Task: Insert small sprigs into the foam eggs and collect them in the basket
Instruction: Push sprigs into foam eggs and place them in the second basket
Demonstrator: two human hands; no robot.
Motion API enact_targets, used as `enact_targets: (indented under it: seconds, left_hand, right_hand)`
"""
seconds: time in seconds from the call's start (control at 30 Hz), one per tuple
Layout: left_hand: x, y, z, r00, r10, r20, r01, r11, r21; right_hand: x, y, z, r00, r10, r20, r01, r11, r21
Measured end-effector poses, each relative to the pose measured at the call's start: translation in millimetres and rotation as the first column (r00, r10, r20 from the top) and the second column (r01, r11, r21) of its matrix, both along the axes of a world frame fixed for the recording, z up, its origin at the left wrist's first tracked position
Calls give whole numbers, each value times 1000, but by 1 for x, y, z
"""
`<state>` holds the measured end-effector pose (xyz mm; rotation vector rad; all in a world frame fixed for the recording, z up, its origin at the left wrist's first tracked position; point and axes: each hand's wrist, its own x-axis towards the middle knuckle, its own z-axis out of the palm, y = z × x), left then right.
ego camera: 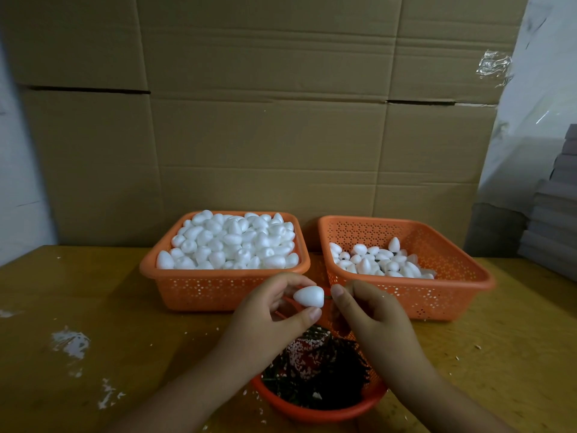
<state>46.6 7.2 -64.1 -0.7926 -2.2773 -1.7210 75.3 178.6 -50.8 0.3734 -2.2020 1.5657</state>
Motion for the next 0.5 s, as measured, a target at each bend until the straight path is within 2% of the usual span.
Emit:
enact_targets:
  seconds: [0.27, 0.33, 0.5]
  left_hand:
    - [1, 0, 1, 998, 21, 52, -22, 999, 25]
    - [1, 0, 2, 997, 22, 69, -25, 999, 46]
    - [4, 1, 10, 999, -10, 37, 7, 995, 97]
  right_hand:
    - [0, 2, 9, 996, 56, 76, -52, 997, -51]
    - [-3, 9, 16, 996, 13, 84, -4, 995, -99]
    - [-17, 48, 31, 964, -201, 176, 238, 945, -224]
